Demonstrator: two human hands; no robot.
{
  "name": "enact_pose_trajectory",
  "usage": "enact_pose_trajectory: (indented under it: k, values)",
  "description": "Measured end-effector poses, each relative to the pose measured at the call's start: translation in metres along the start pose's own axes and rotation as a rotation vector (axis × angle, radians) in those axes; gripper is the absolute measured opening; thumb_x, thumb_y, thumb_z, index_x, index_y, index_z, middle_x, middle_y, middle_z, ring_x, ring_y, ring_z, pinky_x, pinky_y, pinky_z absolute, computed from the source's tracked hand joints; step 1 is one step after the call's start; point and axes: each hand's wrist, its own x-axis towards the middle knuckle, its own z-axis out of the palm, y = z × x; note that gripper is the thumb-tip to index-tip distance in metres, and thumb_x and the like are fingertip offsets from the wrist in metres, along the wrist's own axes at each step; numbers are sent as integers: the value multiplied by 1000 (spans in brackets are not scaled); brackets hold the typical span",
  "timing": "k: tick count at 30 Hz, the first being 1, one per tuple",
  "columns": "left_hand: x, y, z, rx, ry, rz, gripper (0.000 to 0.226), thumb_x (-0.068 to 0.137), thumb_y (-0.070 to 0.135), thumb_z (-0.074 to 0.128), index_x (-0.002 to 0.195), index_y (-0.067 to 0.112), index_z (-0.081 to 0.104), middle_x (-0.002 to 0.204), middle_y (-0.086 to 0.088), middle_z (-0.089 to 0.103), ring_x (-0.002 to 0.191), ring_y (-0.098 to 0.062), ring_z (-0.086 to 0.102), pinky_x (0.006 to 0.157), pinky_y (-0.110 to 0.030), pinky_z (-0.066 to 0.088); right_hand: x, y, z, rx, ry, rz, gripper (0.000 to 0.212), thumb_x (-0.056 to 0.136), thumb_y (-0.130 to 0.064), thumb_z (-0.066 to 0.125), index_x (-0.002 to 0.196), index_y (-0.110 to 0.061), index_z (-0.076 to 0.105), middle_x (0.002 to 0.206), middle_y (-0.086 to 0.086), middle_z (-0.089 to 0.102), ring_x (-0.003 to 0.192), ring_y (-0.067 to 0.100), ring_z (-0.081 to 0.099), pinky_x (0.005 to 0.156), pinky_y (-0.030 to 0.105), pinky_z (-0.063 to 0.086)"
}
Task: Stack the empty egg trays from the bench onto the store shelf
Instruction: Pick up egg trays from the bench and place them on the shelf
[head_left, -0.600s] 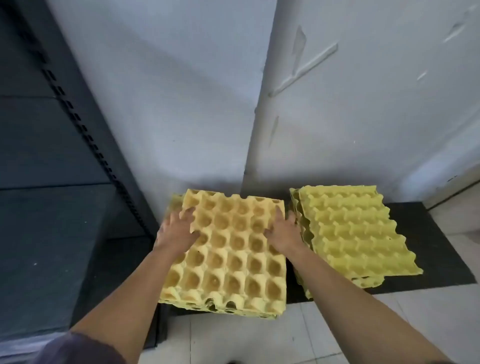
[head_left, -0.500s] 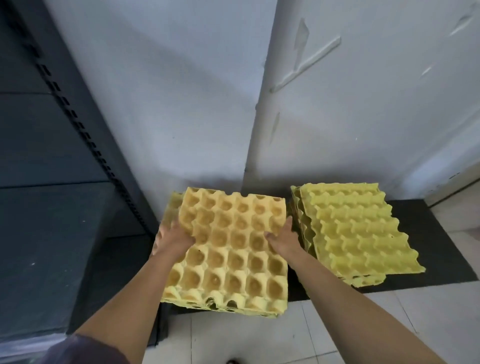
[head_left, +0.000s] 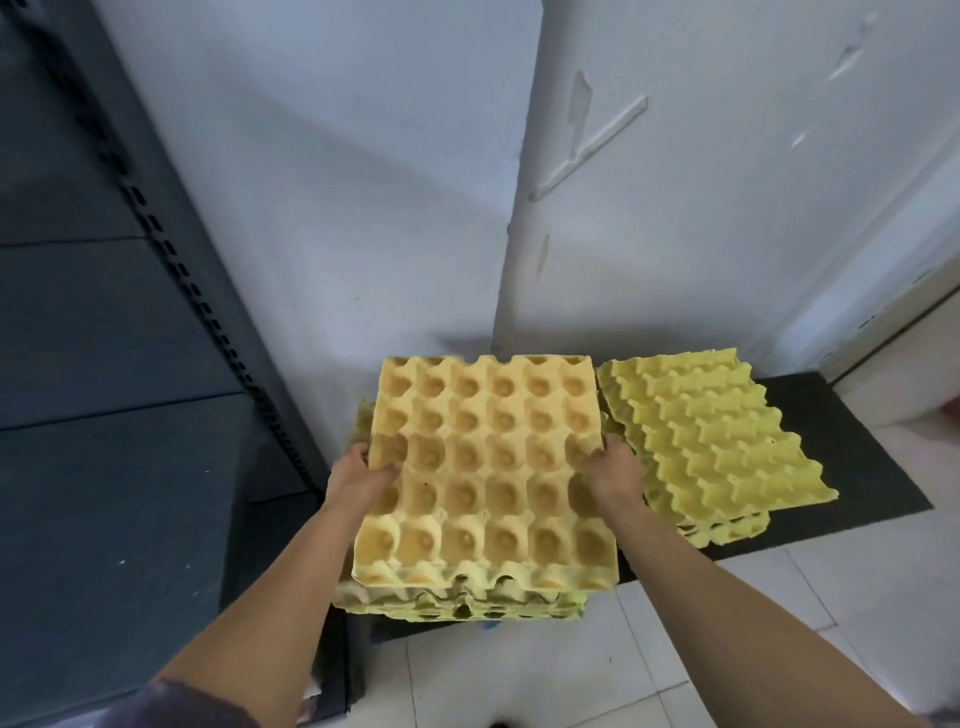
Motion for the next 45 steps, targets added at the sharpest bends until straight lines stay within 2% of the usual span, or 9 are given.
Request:
enact_pose_trajectory:
  k: [5, 8, 11, 20, 29, 34, 38, 42, 45]
  values:
    - [-15, 6, -11, -40, -120, 104, 62, 81, 25, 71, 133, 15, 40, 117, -6, 59, 102, -27, 58, 88, -42, 49, -25, 2, -10, 155, 62, 66, 26, 93, -11, 43, 112, -5, 60, 107, 20, 64, 98, 37, 58, 77, 35, 43]
    - [-29, 7, -18, 33, -44, 204, 52, 81, 27, 70, 126, 18, 45, 97, 2, 60, 82, -18, 57, 76, -36, 49, -43, 5, -18, 249, 73, 51, 28, 94, -14, 44, 115, -7, 61, 107, 17, 65, 97, 34, 59, 80, 36, 45]
    - [-47, 7, -29, 19, -7, 253, 50, 80, 30, 68, 124, 19, 47, 94, 1, 61, 87, -23, 60, 83, -41, 51, -66, 8, -29, 335, -1, -23, 27, 94, -22, 49, 116, -11, 59, 108, 11, 65, 94, 25, 58, 86, 37, 48]
    - [-129, -13, -65, -69, 171, 361, 24, 84, 20, 64, 105, 15, 55, 87, -4, 63, 83, -26, 62, 69, -33, 47, -137, 11, -62, 391, -61, -297, 31, 97, -16, 48, 127, -11, 52, 120, 6, 60, 112, 25, 55, 99, 43, 43]
    - [-241, -90, -118, -133, 335, 298, 20, 83, 25, 59, 102, 18, 57, 91, -3, 64, 82, -22, 60, 67, -33, 47, -234, 15, -68, 426, -98, -458, 31, 94, -15, 51, 125, -13, 56, 103, -2, 59, 104, 23, 58, 84, 29, 43]
    - [-281, -131, -165, -183, 396, 291, 25, 85, 25, 59, 108, 19, 56, 97, -2, 65, 88, -23, 60, 77, -39, 49, -280, -9, -51, 403, -171, -506, 38, 95, -18, 53, 133, -12, 52, 123, 6, 61, 114, 25, 56, 98, 42, 46]
    - [-297, -168, -210, -154, 484, 297, 46, 88, 22, 58, 132, 21, 44, 104, 2, 58, 84, -15, 56, 70, -29, 43, -321, -41, -18, 422, -239, -531, 43, 96, -19, 52, 137, -10, 46, 129, 11, 58, 118, 27, 54, 101, 46, 43]
    - [-302, -209, -264, 8, 557, 227, 64, 88, 23, 60, 144, 22, 30, 139, -11, 38, 116, -26, 45, 92, -38, 40, -364, -82, 28, 431, -280, -559, 43, 96, -20, 53, 137, -10, 45, 133, 12, 55, 121, 28, 52, 99, 37, 42]
    - [-307, -243, -309, 352, 696, 181, 63, 88, 36, 58, 143, 30, 29, 150, -4, 23, 133, -29, 28, 102, -46, 31, -405, -120, 70, 431, -324, -583, 42, 95, -21, 53, 135, -11, 47, 130, 11, 56, 119, 28, 53, 98, 38, 42]
